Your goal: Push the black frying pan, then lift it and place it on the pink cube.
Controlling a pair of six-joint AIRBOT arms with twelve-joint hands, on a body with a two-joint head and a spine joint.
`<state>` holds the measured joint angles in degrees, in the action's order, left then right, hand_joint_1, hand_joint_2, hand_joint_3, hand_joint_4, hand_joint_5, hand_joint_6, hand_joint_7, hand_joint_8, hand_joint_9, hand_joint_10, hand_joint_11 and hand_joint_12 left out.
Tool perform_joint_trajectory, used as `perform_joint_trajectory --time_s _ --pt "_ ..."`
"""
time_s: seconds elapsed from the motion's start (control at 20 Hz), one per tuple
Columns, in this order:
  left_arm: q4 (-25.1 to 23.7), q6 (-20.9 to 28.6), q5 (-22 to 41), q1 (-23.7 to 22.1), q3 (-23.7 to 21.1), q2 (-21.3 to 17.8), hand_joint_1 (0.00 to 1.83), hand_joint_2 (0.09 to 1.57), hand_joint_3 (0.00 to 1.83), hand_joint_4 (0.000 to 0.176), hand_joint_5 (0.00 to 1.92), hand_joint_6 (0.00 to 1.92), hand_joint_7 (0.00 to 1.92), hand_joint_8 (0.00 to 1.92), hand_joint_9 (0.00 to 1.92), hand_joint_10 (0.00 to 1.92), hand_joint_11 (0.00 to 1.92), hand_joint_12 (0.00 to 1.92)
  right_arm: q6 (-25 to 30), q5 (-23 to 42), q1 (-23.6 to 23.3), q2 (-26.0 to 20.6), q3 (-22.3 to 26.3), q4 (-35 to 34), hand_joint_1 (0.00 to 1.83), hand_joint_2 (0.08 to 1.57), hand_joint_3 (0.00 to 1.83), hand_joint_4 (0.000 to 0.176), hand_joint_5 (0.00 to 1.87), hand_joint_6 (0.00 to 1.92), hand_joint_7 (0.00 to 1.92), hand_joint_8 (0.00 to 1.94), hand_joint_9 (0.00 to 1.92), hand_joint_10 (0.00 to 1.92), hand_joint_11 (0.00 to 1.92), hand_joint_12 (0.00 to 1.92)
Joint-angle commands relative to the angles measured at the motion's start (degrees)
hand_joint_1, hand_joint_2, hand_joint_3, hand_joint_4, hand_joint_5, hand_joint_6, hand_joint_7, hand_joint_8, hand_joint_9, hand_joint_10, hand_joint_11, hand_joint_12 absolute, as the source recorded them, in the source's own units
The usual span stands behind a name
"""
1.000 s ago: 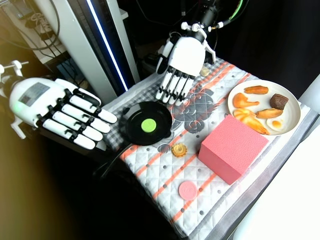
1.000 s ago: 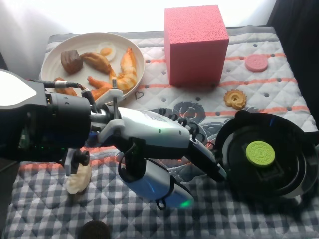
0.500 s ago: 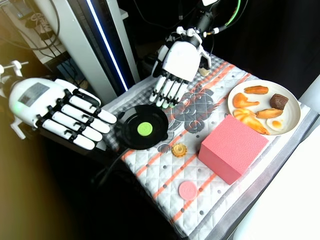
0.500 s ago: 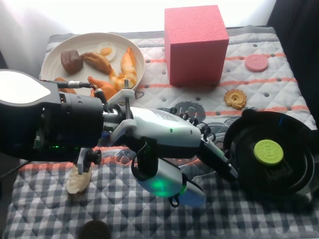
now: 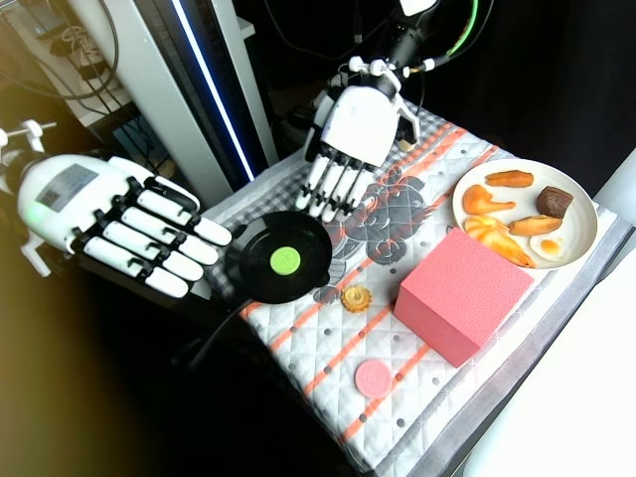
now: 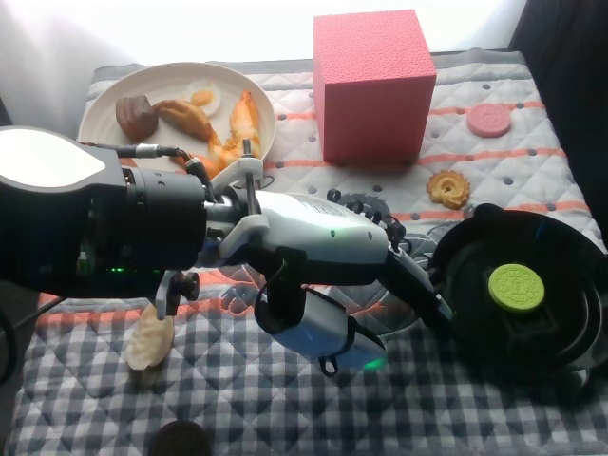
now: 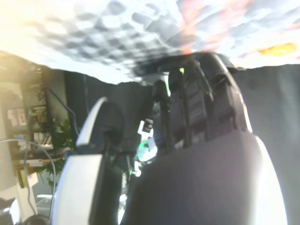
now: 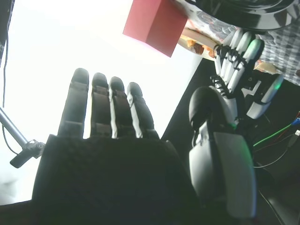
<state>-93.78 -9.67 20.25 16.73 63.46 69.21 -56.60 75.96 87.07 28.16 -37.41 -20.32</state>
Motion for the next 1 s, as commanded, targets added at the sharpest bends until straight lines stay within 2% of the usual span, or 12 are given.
perform_joint_trajectory --time_s 0.0,0.05,0.2,0.3,0.35,0.5,0.6,0.65,0.75,0.8,0.85,0.95 --pt "2.5 -0.5 0.6 -0.9 0.1 0.2 0.73 1.26 0.00 0.014 0.51 0.01 0.40 0.00 0.34 0.06 0.00 0.80 0.2 6.8 -0.3 -0.1 -0.4 -0.9 0.27 1.30 0.00 0.000 0.00 0.00 0.00 0.00 0.00 0.00 0.00 0.03" --pt "2.9 -1.0 0.5 -0.9 0.1 0.2 0.75 1.25 0.00 0.010 0.56 0.03 0.45 0.01 0.34 0.05 0.00 0.82 0.2 6.8 -0.3 -0.1 -0.4 -0.9 0.27 1.31 0.00 0.000 0.00 0.00 0.00 0.00 0.00 0.00 0.01 0.04" --pt "4.3 -2.2 -0.1 -1.0 0.3 0.3 0.80 1.27 0.00 0.000 0.54 0.02 0.41 0.00 0.30 0.01 0.00 0.68 0.2 6.8 -0.3 -0.1 -0.4 -0.9 0.27 1.31 0.00 0.000 0.00 0.00 0.00 0.00 0.00 0.00 0.00 0.00" --pt "4.9 -2.5 -0.2 -0.9 0.4 0.3 0.82 1.24 0.00 0.000 0.51 0.00 0.42 0.00 0.37 0.03 0.00 0.73 0.2 6.8 -0.3 -0.1 -0.4 -0.9 0.26 1.31 0.00 0.000 0.00 0.00 0.00 0.00 0.00 0.00 0.03 0.01" --pt "5.3 -2.5 -0.2 -0.7 0.4 0.1 0.81 1.23 0.00 0.000 0.53 0.01 0.46 0.01 0.41 0.04 0.00 0.86 0.2 6.8 -0.3 -0.1 -0.4 -0.9 0.25 1.30 0.00 0.000 0.00 0.00 0.00 0.00 0.00 0.00 0.03 0.02" --pt "6.8 -2.5 0.7 -0.1 -0.5 -2.4 0.80 1.29 0.01 0.000 0.51 0.00 0.47 0.01 0.41 0.04 0.00 0.58 0.3 6.8 -0.2 -0.1 -0.4 -1.0 0.29 1.30 0.00 0.000 0.00 0.00 0.00 0.00 0.00 0.00 0.03 0.02" --pt "7.9 -3.0 1.5 -0.1 -1.9 -4.9 0.62 1.44 0.03 0.000 0.57 0.04 0.50 0.01 0.42 0.06 0.00 0.89 0.3 7.0 -0.1 -0.1 -0.2 -1.6 0.34 1.28 0.00 0.000 0.00 0.00 0.00 0.00 0.00 0.00 0.03 0.04" --pt "9.6 -4.4 2.0 -0.1 -2.7 -6.3 0.52 1.48 0.04 0.000 0.57 0.04 0.49 0.01 0.40 0.06 0.00 0.89 0.3 7.4 0.1 -0.1 0.2 -2.0 0.38 1.27 0.00 0.000 0.00 0.00 0.00 0.00 0.00 0.00 0.02 0.04" --pt "14.4 -7.5 3.1 -0.1 -3.9 -9.0 0.72 1.38 0.00 0.000 0.58 0.04 0.52 0.02 0.42 0.07 0.00 0.95 0.3 7.6 0.9 -0.1 0.7 -2.9 0.63 1.23 0.00 0.000 0.00 0.00 0.00 0.00 0.00 0.00 0.01 0.06" --pt "15.9 -8.5 3.3 -0.1 -4.3 -10.1 0.81 1.35 0.00 0.000 0.64 0.05 0.58 0.03 0.47 0.09 0.00 1.07 0.3 7.5 1.2 -0.2 0.8 -3.2 0.70 1.20 0.00 0.000 0.00 0.00 0.00 0.00 0.00 0.00 0.00 0.19" --pt "17.0 -9.3 3.4 -0.1 -4.8 -11.1 0.76 1.39 0.00 0.000 0.62 0.05 0.54 0.01 0.45 0.07 0.00 1.03 0.3 7.4 1.4 -0.3 0.8 -3.5 0.74 1.19 0.00 0.000 0.00 0.00 0.00 0.00 0.00 0.00 0.00 0.17" --pt "20.2 -11.2 3.6 -0.1 -5.7 -13.3 0.91 1.33 0.00 0.000 0.64 0.06 0.52 0.00 0.45 0.07 0.00 1.01 -0.2 6.2 1.6 -0.2 0.6 -4.2 0.73 1.18 0.00 0.000 0.00 0.00 0.00 0.00 0.00 0.00 0.00 0.16"
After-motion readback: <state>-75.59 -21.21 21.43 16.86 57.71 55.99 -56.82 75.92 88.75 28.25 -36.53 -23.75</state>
